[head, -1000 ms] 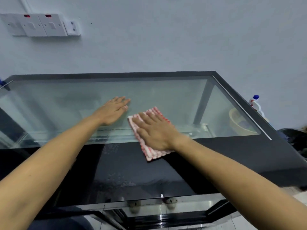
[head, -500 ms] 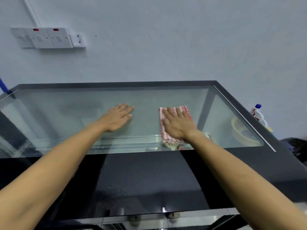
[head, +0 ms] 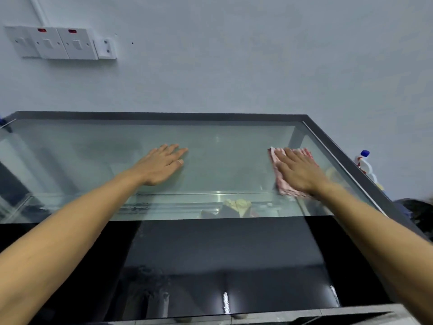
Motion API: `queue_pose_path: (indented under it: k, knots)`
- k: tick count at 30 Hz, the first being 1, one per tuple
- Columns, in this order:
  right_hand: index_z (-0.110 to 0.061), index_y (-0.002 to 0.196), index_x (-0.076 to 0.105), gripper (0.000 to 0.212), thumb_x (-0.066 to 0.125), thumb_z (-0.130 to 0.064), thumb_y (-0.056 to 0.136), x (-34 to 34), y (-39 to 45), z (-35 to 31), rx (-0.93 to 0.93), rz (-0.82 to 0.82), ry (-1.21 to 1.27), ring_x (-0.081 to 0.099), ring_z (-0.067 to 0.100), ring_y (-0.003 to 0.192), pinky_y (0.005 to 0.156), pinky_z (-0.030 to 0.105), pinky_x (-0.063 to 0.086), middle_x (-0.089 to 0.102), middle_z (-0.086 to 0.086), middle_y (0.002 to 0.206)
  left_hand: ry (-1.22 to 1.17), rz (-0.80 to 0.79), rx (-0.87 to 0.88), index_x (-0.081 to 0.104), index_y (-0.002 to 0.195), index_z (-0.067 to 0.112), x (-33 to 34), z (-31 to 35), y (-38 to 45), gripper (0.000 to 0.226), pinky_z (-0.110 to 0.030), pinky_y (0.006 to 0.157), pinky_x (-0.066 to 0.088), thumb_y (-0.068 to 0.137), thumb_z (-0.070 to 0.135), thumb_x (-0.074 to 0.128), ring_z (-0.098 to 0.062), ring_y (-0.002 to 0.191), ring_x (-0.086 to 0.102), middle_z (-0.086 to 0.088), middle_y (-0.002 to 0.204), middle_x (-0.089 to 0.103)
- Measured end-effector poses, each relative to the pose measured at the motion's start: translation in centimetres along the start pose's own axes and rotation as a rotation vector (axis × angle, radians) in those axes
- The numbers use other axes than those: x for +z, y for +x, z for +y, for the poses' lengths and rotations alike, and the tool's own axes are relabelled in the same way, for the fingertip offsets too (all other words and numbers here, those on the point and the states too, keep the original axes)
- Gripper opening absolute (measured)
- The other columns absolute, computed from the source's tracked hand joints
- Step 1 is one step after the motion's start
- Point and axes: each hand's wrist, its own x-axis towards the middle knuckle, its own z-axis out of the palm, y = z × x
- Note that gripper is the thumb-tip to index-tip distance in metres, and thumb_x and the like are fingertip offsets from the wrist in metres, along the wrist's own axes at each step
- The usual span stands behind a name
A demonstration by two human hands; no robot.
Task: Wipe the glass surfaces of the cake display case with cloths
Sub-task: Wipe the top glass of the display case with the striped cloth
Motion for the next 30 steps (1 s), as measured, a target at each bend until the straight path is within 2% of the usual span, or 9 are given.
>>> queue_pose_path:
  k: [2, 6, 10, 15, 19, 23, 25, 28, 30]
  knots:
    - [-0.029, 0.165, 0.006, 0.074, -0.004, -0.058, 0.098, 0.5, 1.9, -6.1, -0.027, -0.008, -0.045, 0.009, 0.030, 0.159, 0.128, 0.054, -0.003, 0.009, 0.007, 0.173, -0.021, -0.002, 0.008, 0.008, 0.164, 0.042, -0.3, -0.2, 0.6, 0.055, -0.043, 0.131, -0.001, 0.110, 0.053, 0.013, -0.018, 0.161, -0.001, 0.009, 0.174, 0.002]
    - [-0.031, 0.166, 0.004, 0.063, 0.007, -0.053, 0.106, 2.4, -4.2, -20.1, -0.503, -0.097, -0.011, -0.007, 0.026, 0.160, 0.128, 0.046, -0.010, -0.002, 0.004, 0.173, -0.052, 0.001, -0.006, 0.011, 0.165, 0.039, -0.7, -0.7, 1.8, 0.055, -0.043, 0.131, 0.002, 0.111, 0.051, 0.013, -0.018, 0.161, 0.002, 0.006, 0.174, 0.004]
    - [-0.037, 0.164, 0.013, 0.055, 0.028, -0.047, 0.111, 0.8, -15.1, -16.5, -0.991, -0.124, 0.038, -0.009, 0.015, 0.160, 0.128, 0.038, -0.011, 0.002, -0.005, 0.174, 0.001, 0.011, 0.016, 0.010, 0.165, 0.037, -0.3, -1.1, 1.4, 0.058, -0.040, 0.131, 0.002, 0.110, 0.055, 0.014, -0.020, 0.161, 0.004, 0.004, 0.174, 0.004]
    - [-0.029, 0.164, 0.000, 0.056, 0.018, -0.040, 0.112, -0.7, -6.8, 0.1, -0.574, 0.016, -0.122, 0.011, 0.018, 0.159, 0.126, 0.027, -0.012, 0.013, -0.003, 0.171, 0.022, 0.025, 0.001, 0.008, 0.165, 0.037, 0.0, -0.9, 1.5, 0.058, -0.040, 0.131, 0.001, 0.110, 0.053, 0.014, -0.019, 0.161, 0.002, 0.006, 0.174, 0.003]
    - [-0.037, 0.164, -0.001, 0.063, 0.003, -0.056, 0.104, 0.4, 1.2, -4.2, -0.031, -0.015, -0.015, 0.004, 0.023, 0.160, 0.129, 0.042, -0.007, 0.008, 0.002, 0.174, 0.009, 0.030, -0.008, 0.007, 0.166, 0.035, 0.1, -0.5, 1.2, 0.057, -0.040, 0.131, 0.000, 0.111, 0.048, 0.016, -0.018, 0.161, 0.000, 0.007, 0.174, 0.002]
    - [-0.018, 0.165, 0.014, 0.074, -0.006, -0.046, 0.099, 2.7, -1.2, -19.0, -0.499, 0.035, -0.049, 0.025, 0.042, 0.151, 0.123, 0.060, 0.011, 0.025, 0.017, 0.167, -0.083, 0.021, -0.032, 0.011, 0.166, 0.034, 0.0, -1.0, 1.4, 0.061, -0.036, 0.130, -0.001, 0.109, 0.057, 0.011, -0.012, 0.160, 0.000, 0.010, 0.174, 0.002]
    - [-0.025, 0.165, 0.009, 0.065, 0.004, -0.049, 0.105, 2.8, -6.5, -21.6, -0.714, -0.076, -0.052, 0.004, 0.031, 0.160, 0.128, 0.052, -0.002, 0.011, 0.009, 0.173, -0.148, 0.016, -0.024, 0.014, 0.164, 0.040, -0.1, -1.3, 1.2, 0.076, -0.034, 0.130, -0.002, 0.098, 0.074, 0.001, -0.008, 0.160, 0.000, 0.016, 0.172, 0.004]
    - [-0.043, 0.162, 0.002, 0.056, 0.014, -0.055, 0.109, 1.6, -11.1, -16.9, -0.833, -0.133, 0.032, -0.014, 0.012, 0.158, 0.127, 0.037, -0.016, -0.003, -0.006, 0.173, -0.121, 0.011, -0.010, 0.012, 0.164, 0.042, 0.0, -1.4, 1.1, 0.078, -0.034, 0.130, -0.003, 0.096, 0.077, -0.001, -0.008, 0.160, -0.002, 0.017, 0.172, 0.003]
    - [-0.054, 0.157, -0.006, 0.054, 0.006, -0.062, 0.105, 0.9, -9.5, -10.7, -0.658, -0.133, 0.007, -0.018, 0.003, 0.156, 0.127, 0.033, -0.015, -0.009, -0.016, 0.171, -0.073, 0.005, -0.012, 0.010, 0.164, 0.043, 0.1, -1.3, 1.2, 0.076, -0.037, 0.130, -0.002, 0.097, 0.077, 0.000, -0.010, 0.160, -0.003, 0.017, 0.172, 0.001]
